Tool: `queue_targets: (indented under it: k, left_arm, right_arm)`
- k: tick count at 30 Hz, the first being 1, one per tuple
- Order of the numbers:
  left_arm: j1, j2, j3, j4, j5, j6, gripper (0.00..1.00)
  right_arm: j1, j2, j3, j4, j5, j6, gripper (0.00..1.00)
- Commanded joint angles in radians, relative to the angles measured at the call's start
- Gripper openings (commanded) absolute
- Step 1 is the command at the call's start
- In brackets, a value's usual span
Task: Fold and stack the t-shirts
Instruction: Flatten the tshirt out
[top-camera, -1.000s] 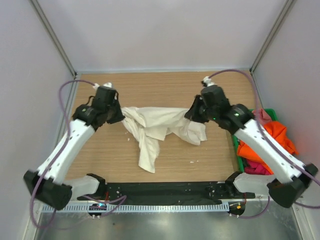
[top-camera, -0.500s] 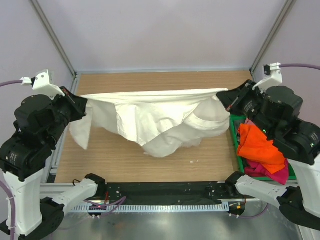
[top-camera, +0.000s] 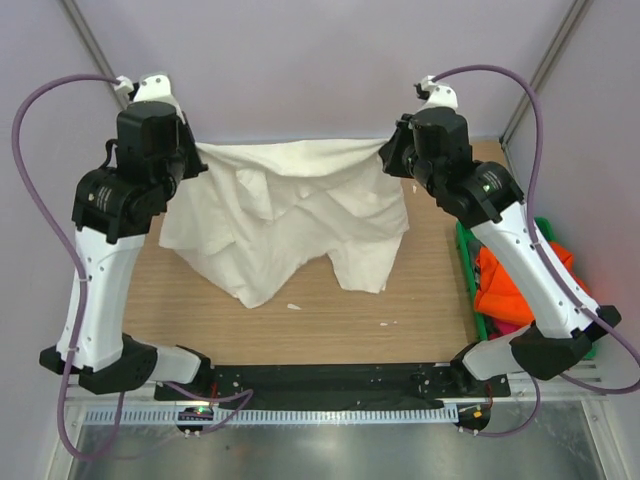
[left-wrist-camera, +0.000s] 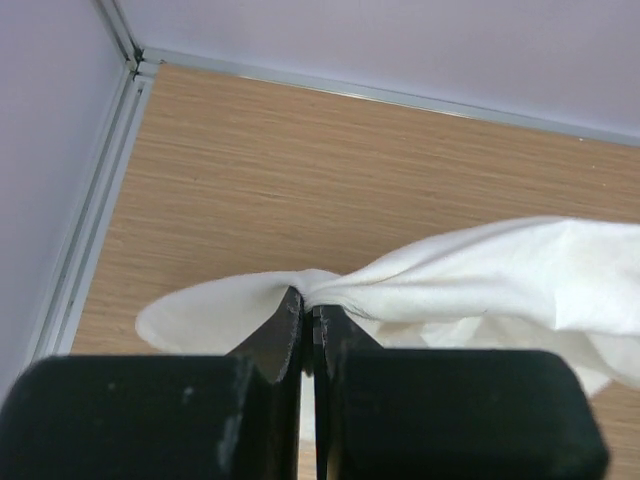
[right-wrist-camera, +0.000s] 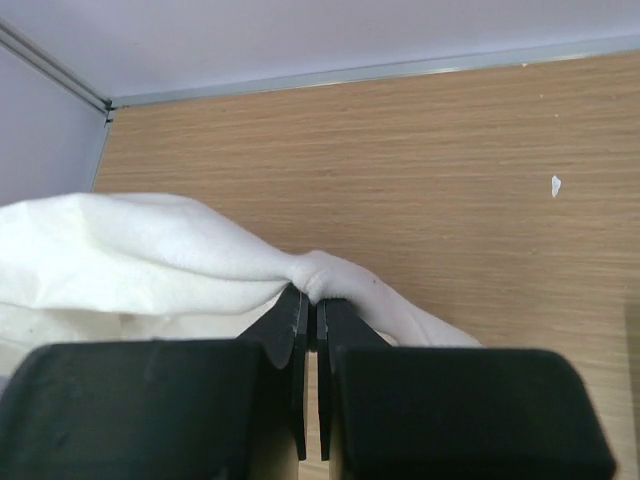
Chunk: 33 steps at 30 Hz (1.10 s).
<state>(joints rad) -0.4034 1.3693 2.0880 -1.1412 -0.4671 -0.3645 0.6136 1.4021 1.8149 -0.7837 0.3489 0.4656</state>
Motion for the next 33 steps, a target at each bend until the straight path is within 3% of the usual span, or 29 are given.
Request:
queue_targets:
  k: [1, 6, 9, 13, 18, 23, 26, 30, 31, 32, 33]
  left_arm:
    - [0.008, -0.142, 0.041, 0.058, 0.016, 0.061, 0.00]
    - [0.008, -0.303, -0.051, 0.070, 0.036, 0.121, 0.00]
    - [0.008, -0.384, -0.023, 0.069, 0.079, 0.163, 0.00]
    - [0.006, -0.427, 0.049, 0.058, 0.120, 0.174, 0.00]
    - [0.006, -0.403, 0.067, 0.089, 0.160, 0.136, 0.00]
    - [0.006, -0.273, 0.006, 0.141, 0.107, 0.075, 0.00]
    - [0.006, -0.109, -0.038, 0.136, 0.056, 0.041, 0.00]
    - [0.020, 0.149, -0.048, 0.139, -0.039, 0.021, 0.00]
    - [0.050, 0.221, -0.030, 0.136, -0.048, 0.015, 0.00]
    - [0.072, 0.284, -0.010, 0.135, -0.053, 0.018, 0.15]
    - [0.125, 0.444, 0.082, 0.109, -0.042, 0.012, 0.23]
  right_arm:
    - [-0.008, -0.086, 0.069, 0.104, -0.010, -0.087, 0.01]
    - [-0.006, -0.253, -0.053, 0.139, -0.106, -0.096, 0.01]
    - [-0.006, -0.348, -0.084, 0.139, -0.237, -0.091, 0.01]
    - [-0.006, -0.414, -0.082, 0.120, -0.373, -0.019, 0.01]
    - [-0.005, -0.420, -0.068, 0.129, -0.375, 0.036, 0.01]
    - [-0.006, -0.275, -0.005, 0.025, -0.182, 0.064, 0.01]
    - [-0.024, -0.117, 0.014, -0.026, -0.067, 0.056, 0.01]
    - [-0.213, 0.062, -0.096, 0.047, -0.169, 0.128, 0.01]
    - [-0.301, 0.157, -0.107, 0.061, -0.260, 0.171, 0.01]
    - [-0.331, 0.216, -0.098, 0.038, -0.290, 0.182, 0.03]
    - [-0.351, 0.272, -0.053, 0.012, -0.297, 0.179, 0.10]
